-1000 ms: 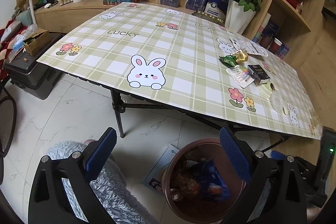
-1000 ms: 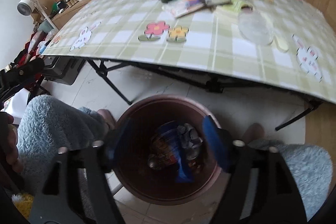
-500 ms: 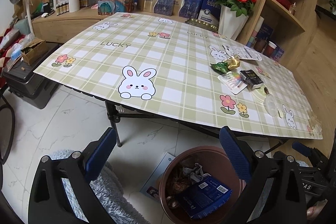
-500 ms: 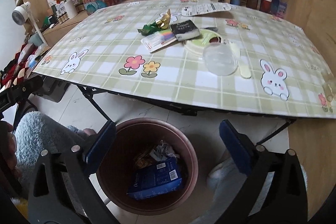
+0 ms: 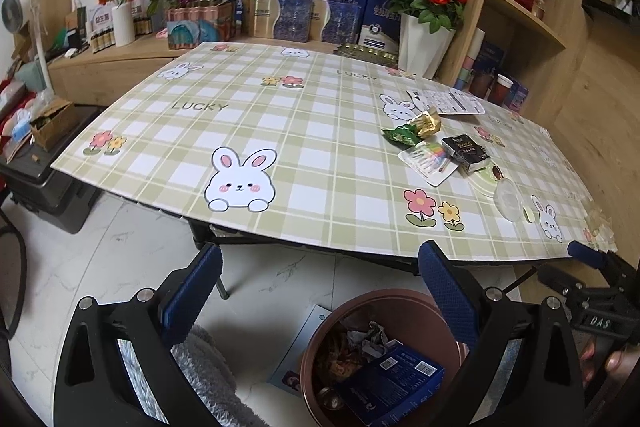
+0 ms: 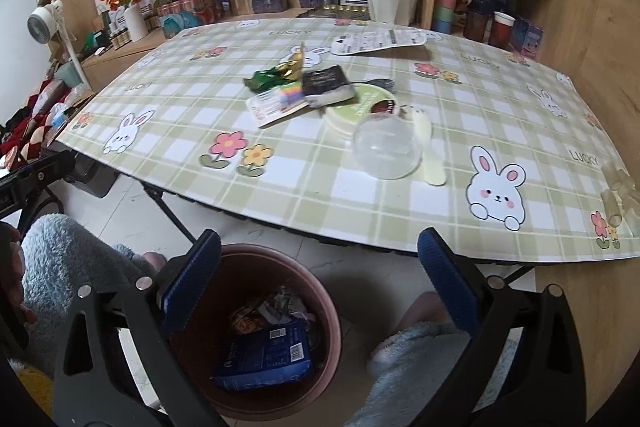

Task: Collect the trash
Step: 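Move both grippers back over the table toward the remaining items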

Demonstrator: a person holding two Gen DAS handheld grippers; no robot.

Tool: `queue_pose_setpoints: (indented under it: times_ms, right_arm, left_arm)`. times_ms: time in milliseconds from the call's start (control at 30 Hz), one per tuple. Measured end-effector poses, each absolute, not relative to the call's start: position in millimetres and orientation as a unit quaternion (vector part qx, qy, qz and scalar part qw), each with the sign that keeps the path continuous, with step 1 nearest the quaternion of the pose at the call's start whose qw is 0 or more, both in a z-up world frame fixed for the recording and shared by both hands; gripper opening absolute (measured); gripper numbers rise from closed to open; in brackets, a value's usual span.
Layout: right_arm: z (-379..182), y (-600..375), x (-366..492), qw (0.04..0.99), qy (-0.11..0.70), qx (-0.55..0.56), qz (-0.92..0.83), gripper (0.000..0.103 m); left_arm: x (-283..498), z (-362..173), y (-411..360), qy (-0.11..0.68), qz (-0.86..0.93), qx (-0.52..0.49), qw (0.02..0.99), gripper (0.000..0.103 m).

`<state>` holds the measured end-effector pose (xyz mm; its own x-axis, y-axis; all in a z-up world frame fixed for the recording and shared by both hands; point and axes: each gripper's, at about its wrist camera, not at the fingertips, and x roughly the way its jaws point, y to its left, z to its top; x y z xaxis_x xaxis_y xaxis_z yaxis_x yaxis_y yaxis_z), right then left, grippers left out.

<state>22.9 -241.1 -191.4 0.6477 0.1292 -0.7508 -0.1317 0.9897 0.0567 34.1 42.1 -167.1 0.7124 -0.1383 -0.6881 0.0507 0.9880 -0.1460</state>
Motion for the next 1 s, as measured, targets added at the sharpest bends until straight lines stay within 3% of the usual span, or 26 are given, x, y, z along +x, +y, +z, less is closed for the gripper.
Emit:
queue_pose_setpoints:
  times_ms: [800, 1000]
  right_arm:
    - [-206.2, -279.8, 53.3, 0.907, 0.412, 0.057, 0.070, 0.096]
    - [-209.1, -283.0, 66.9, 0.904, 0.414, 0.078, 0.071, 0.087]
  left_arm:
    - [98.4, -178.8, 6.3, 0.390, -0.077, -0.033, 0.917, 0.096]
    - [102.0, -184.9, 13.2, 0.398, -0.067, -0.038, 0.914, 0.096]
